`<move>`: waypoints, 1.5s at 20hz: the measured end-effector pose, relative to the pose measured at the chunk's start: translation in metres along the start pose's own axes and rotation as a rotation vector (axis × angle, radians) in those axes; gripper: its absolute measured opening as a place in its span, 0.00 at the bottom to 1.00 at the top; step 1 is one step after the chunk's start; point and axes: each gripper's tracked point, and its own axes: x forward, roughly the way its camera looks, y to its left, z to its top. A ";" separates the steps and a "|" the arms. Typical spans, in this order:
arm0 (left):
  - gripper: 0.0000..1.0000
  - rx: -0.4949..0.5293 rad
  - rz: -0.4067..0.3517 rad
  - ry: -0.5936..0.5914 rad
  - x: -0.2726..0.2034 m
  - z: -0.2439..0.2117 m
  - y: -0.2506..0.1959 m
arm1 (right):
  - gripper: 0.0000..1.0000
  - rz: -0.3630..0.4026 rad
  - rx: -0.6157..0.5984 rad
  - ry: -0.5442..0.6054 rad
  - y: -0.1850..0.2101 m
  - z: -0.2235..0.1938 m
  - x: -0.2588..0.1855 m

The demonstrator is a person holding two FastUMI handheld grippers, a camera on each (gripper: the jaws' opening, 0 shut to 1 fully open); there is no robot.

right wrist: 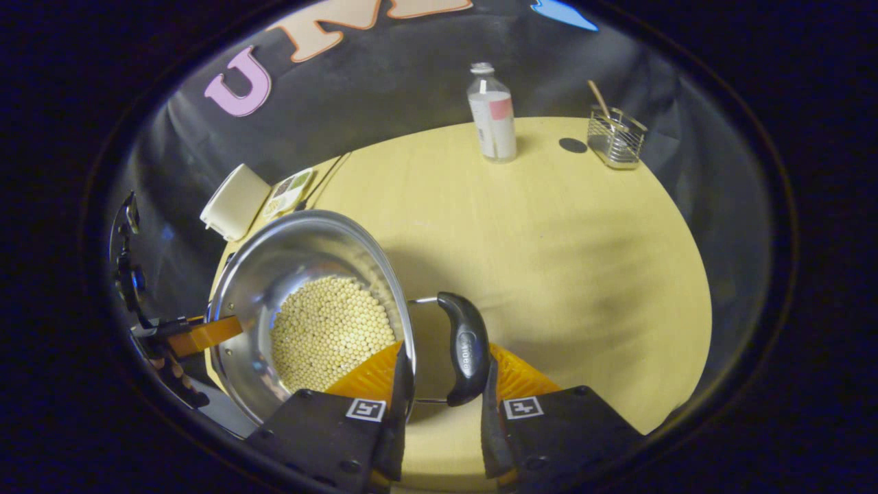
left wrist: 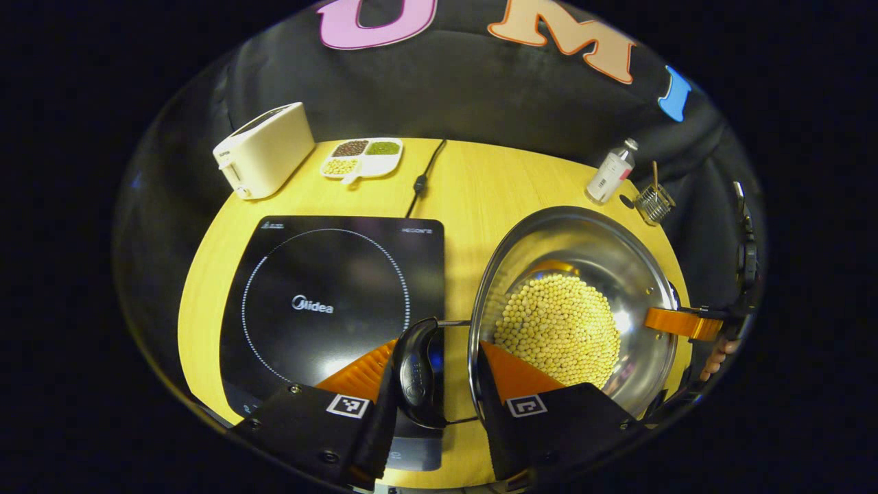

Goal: First push the handle of the pot to place it horizontally, then grasp the pot with both hands and set it on the induction cooktop.

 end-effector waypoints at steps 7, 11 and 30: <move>0.58 -0.033 -0.085 -0.027 -0.003 0.002 0.078 | 0.41 -0.067 -0.008 -0.010 0.080 -0.017 0.002; 0.58 0.010 -0.137 -0.034 0.000 0.017 0.132 | 0.47 -0.116 0.042 -0.022 0.134 -0.028 0.004; 0.58 0.105 -0.129 -0.126 0.005 0.055 0.259 | 0.48 -0.141 0.062 0.015 0.269 -0.044 0.037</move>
